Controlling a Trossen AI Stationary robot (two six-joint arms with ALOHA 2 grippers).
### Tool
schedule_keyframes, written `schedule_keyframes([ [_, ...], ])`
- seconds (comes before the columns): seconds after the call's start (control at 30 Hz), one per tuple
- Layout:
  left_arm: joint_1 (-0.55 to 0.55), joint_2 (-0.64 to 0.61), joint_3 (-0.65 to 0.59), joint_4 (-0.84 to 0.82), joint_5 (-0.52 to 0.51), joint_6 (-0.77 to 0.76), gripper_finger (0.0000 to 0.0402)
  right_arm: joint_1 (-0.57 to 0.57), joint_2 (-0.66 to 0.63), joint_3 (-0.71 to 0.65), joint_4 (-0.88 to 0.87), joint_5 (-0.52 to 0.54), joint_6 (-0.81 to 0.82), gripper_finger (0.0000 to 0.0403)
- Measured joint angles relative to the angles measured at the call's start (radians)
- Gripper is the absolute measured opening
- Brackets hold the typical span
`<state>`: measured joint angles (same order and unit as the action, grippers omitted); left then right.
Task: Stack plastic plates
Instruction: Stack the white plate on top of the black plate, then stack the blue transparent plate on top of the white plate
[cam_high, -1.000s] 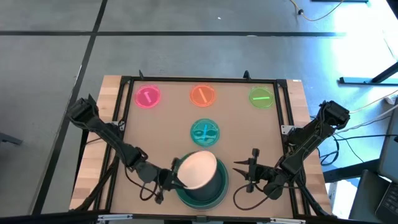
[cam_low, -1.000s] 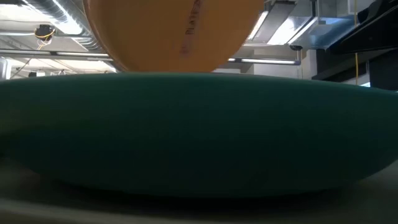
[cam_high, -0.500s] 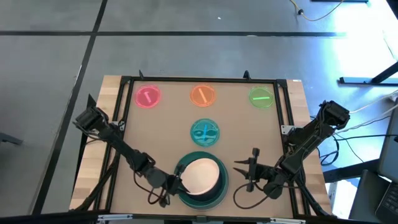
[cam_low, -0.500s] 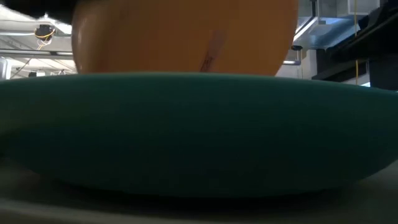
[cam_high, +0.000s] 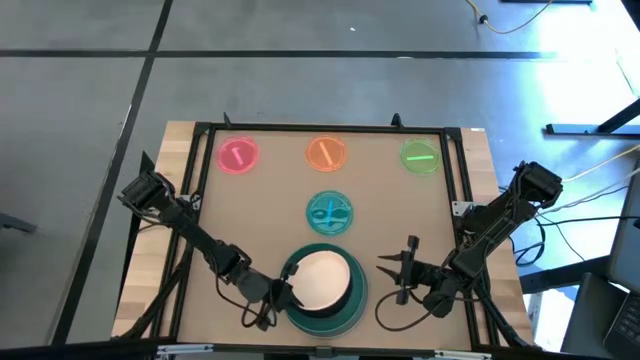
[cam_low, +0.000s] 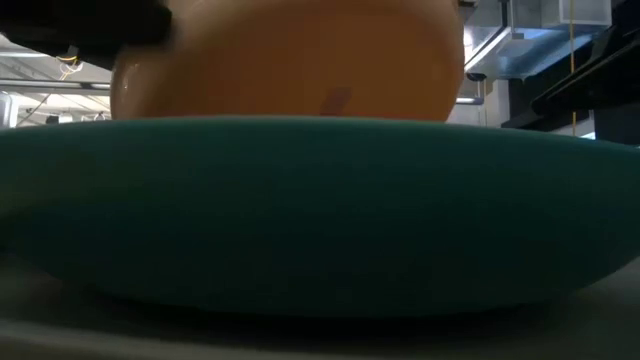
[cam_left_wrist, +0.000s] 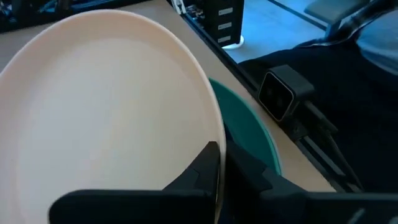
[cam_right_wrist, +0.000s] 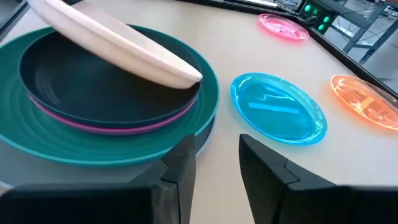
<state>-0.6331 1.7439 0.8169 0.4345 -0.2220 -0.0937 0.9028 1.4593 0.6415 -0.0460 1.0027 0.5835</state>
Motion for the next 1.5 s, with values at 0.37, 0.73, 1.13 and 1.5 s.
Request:
schedule_keyframes([
  [0.37,0.019,0.000,0.000,-0.001,0.013,-0.063,0.0076,0.000,0.000,0.000,0.000,0.000,0.000,0.0113],
  [0.73,0.023,-0.017,0.000,-0.053,0.060,-0.065,0.0105,0.000,0.000,0.000,0.000,0.000,0.000,0.0113],
  [1.13,0.092,-0.206,0.000,-0.241,-0.369,-0.157,0.0103,0.000,0.000,0.000,0.000,0.036,0.000,0.0113],
  [1.5,0.353,-0.208,0.000,-0.364,-0.290,-0.232,0.0166,0.000,0.000,0.000,-0.001,0.037,-0.001,0.0113],
])
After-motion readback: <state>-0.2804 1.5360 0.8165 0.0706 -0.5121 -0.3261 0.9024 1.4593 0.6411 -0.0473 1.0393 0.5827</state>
